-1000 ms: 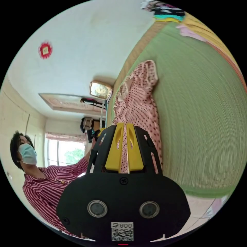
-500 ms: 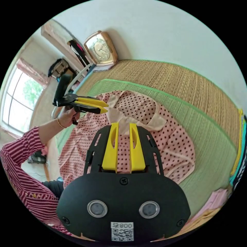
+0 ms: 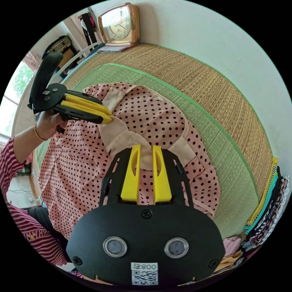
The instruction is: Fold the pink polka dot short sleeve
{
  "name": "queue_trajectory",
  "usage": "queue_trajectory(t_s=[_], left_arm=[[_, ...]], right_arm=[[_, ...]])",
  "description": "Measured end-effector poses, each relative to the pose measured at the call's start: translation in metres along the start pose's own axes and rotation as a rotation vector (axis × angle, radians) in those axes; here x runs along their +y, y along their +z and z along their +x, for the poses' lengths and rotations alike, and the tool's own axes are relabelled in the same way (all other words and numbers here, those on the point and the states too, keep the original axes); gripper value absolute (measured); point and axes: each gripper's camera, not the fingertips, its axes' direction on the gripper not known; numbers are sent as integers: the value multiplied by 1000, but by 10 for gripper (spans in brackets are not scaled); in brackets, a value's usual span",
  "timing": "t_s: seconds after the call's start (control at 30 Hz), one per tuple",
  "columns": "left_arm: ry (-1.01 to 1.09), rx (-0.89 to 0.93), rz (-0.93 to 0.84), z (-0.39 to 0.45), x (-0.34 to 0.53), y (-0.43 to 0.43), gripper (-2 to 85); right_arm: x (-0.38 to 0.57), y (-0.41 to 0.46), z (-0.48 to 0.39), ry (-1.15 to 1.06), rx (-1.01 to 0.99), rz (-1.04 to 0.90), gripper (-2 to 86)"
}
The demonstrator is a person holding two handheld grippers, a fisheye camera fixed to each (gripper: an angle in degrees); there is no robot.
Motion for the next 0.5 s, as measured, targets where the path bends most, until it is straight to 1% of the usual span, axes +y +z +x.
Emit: queue_trajectory(t_s=[0.13,0.2,0.3,0.43,0.5], left_arm=[[-3,31,63,2,6,-26,15],[15,76,134,4,16,-48,12],[28,128,187,2,36,-71,12],[8,128,134,-8,57,-77,17],[-26,158,125,-18,68,-82,24]], right_arm=[[-3,-14,-3,-1,3,36,15],[2,-25,-2,-7,-16,75,6],[25,-48,1,-58,-133,164,0],[59,-44,24,-54,-305,175,-1],[72,-36,35,-53,-394,175,0]])
